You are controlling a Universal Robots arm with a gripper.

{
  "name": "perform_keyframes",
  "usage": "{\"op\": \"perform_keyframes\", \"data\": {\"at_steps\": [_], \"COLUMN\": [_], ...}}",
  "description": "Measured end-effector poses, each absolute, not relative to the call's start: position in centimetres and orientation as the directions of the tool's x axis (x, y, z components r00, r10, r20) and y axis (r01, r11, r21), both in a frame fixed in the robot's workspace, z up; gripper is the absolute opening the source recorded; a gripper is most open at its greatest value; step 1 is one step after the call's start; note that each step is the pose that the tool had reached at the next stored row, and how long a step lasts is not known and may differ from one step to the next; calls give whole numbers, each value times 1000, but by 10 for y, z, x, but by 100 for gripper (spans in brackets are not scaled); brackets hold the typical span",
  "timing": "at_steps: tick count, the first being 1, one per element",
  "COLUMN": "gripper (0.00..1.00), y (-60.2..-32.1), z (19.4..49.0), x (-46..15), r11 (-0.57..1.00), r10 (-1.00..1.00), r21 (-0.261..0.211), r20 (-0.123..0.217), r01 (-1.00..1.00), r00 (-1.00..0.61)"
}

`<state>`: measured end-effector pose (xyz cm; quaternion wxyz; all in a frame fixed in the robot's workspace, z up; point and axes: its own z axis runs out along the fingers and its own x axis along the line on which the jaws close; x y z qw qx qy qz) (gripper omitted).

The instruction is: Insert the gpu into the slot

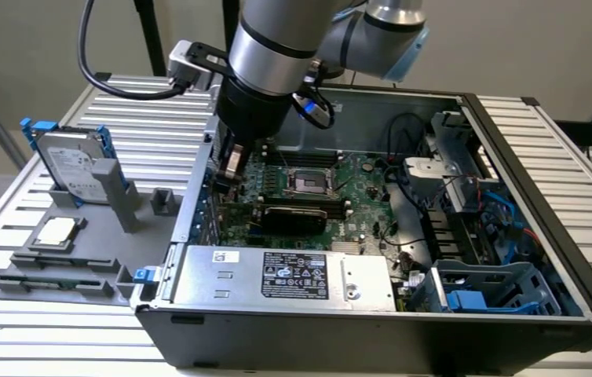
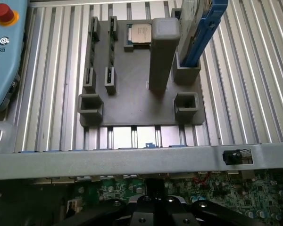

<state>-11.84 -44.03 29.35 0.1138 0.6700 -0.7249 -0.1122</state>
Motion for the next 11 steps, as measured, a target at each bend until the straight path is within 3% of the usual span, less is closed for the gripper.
{"op": "perform_keyframes", "data": {"at_steps": [11], "gripper": [11], "y": [-440], "z": [292], "x": [-121], "r11": [91], "r10": [-996], "r21": [314], "r20": [20], "r01": [-945], "r00": [-90]}}
